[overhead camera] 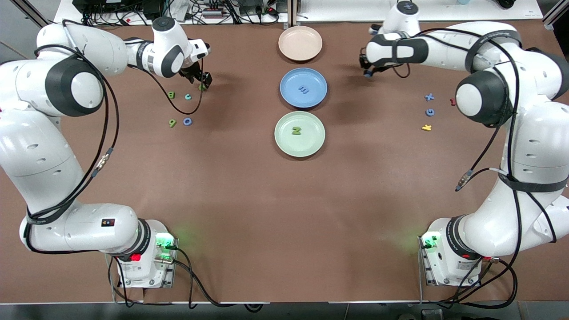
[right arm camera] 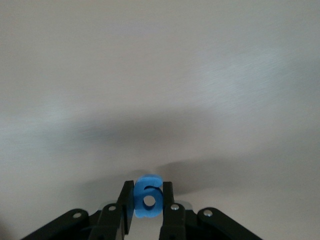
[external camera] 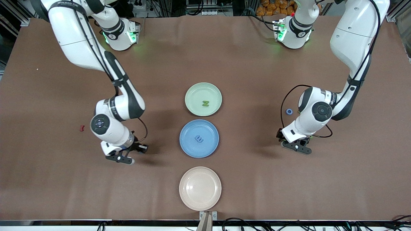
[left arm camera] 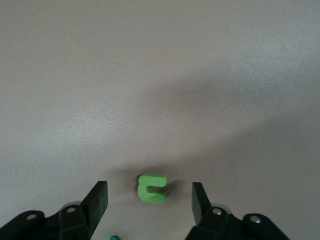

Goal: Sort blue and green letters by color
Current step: 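Place the 9 on the blue plate while the left gripper grasps the green u, then place the u on the green plate while the right gripper returns to the letters, then grasp the blue X with the right gripper while the left gripper returns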

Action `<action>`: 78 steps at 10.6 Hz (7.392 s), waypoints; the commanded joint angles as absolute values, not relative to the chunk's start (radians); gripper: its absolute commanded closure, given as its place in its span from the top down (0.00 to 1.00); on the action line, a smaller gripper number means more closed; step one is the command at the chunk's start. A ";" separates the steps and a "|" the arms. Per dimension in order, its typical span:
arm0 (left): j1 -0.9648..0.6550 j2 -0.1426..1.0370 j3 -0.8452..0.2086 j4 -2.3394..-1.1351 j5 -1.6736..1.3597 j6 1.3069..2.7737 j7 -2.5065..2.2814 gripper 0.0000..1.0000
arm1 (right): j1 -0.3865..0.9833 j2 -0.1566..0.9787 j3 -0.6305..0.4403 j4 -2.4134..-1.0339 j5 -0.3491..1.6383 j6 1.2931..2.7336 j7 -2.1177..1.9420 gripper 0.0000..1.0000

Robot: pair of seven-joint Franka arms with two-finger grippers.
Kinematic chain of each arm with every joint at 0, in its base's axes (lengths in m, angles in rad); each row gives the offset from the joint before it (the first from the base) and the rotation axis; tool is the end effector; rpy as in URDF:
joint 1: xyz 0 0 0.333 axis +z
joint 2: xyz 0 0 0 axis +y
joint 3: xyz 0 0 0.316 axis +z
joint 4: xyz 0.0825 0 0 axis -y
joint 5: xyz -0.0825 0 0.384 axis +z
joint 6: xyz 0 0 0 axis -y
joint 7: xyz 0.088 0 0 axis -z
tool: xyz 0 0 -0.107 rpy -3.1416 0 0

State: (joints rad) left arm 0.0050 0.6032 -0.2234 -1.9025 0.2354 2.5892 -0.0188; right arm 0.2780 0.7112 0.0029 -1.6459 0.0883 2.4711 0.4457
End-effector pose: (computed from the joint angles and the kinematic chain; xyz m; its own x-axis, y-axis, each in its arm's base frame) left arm 0.6253 -0.1359 0.1960 0.9341 -0.3410 0.1055 -0.3413 -0.9398 -0.0154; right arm 0.6708 0.1931 0.2088 0.9698 -0.2328 0.0729 -0.2245 -0.9687 -0.1060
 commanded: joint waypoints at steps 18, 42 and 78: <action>0.029 0.585 -0.328 -1.902 0.238 2.551 -0.084 0.00 | 0.407 0.603 0.060 -1.639 0.072 2.220 0.657 1.00; -0.556 0.599 -0.327 -1.766 0.367 2.369 -1.247 1.00 | -0.044 0.495 -0.051 -2.120 0.014 2.683 -0.368 0.84; 0.316 0.563 -0.344 -2.039 0.328 2.615 -0.295 0.74 | 0.346 0.623 -0.012 -1.777 0.178 2.597 0.483 0.04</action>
State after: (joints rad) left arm 0.3097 0.5573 -0.3374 -2.0445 0.3483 2.6103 -0.3332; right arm 0.2996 0.5528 -0.0199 -1.8988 0.1067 2.6101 0.4188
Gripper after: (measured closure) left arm 0.247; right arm 0.661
